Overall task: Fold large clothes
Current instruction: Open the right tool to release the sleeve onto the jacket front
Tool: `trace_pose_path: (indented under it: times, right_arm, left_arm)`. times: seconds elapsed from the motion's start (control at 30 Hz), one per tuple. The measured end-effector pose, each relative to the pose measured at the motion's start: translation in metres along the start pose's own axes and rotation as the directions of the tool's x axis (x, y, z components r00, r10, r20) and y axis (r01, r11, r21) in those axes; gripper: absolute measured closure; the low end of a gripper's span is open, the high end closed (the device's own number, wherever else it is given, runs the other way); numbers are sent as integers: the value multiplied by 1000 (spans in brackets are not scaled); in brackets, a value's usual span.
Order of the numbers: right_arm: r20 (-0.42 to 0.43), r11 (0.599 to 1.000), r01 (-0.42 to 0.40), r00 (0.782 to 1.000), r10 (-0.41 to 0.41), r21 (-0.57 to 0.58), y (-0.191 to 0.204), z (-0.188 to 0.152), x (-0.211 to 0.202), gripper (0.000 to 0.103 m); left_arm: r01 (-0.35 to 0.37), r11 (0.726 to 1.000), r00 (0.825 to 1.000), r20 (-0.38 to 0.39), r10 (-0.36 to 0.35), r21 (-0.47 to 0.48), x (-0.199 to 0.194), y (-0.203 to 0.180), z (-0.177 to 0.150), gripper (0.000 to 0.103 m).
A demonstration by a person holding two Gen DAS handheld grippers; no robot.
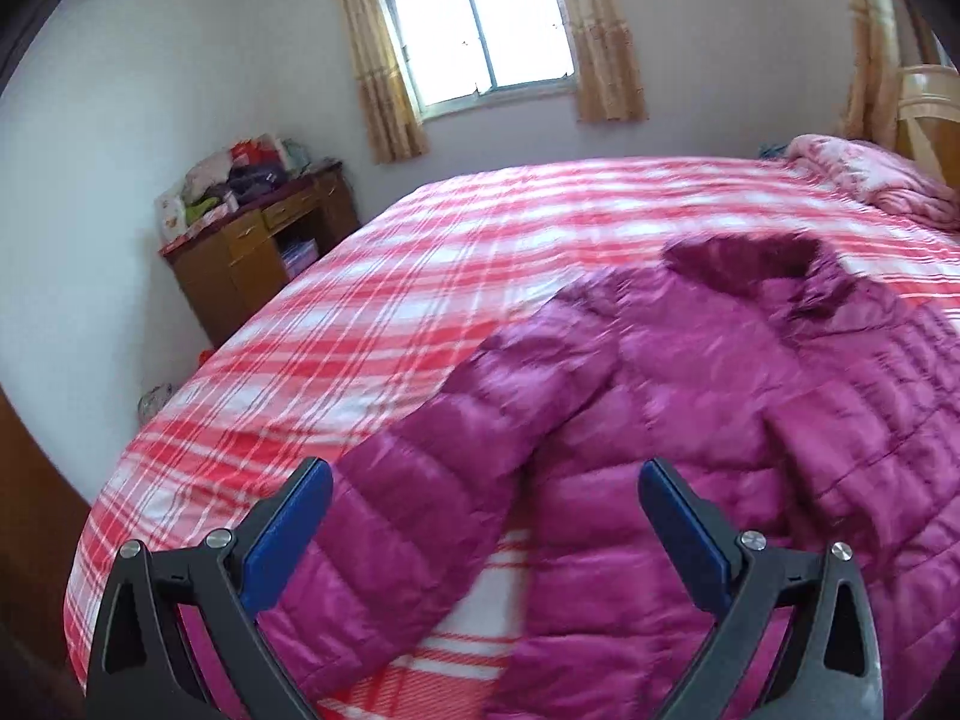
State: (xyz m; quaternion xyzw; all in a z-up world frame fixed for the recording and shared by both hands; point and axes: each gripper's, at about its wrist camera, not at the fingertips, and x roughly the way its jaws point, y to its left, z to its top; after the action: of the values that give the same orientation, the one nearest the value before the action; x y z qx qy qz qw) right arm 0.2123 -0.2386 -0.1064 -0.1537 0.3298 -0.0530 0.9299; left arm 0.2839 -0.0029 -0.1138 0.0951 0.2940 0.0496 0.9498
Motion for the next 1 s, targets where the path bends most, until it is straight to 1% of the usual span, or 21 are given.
trace_pose_path:
  times: [0.07,0.1,0.2,0.27,0.33,0.4,0.5,0.6,0.7,1.0]
  right_arm:
    - [-26,996,79,997,-78,33,-16,1,22,44]
    - [-43,995,94,995,-92,45,-23,1,32,44]
    - [-71,993,77,995,-71,86,-32,0,49,44]
    - [-68,993,67,996,-61,93,-32,-1,53,44]
    - [-62,993,46,997,-39,105,-33,-4,54,44]
    - [-64,993,32,998,-25,114,-37,-8,56,44]
    - [-65,992,16,998,-8,121,-39,-13,60,44]
    - [-73,991,0,997,10,137,-41,-18,66,44]
    - [-77,990,-11,997,22,142,-41,-21,70,44]
    - [-101,991,-40,993,54,130,-36,-24,77,44]
  left_arm:
    - [41,999,998,37,-42,22,-10,-25,11,1]
    - [52,998,997,48,-54,34,-13,-36,16,1]
    - [68,994,995,69,-74,83,-13,-77,23,1]
    - [44,993,996,74,-52,112,-6,-96,23,1]
    - [19,989,999,48,-26,145,9,-114,17,1]
    - [-6,986,1000,9,4,168,28,-123,6,1]
    - [-30,982,999,-39,38,187,51,-127,-7,1]
    - [-16,986,997,-66,27,168,58,-123,-10,1]
    - [-21,983,998,-56,32,180,56,-123,-15,1]
    - [-21,984,996,-80,36,177,66,-120,-16,1]
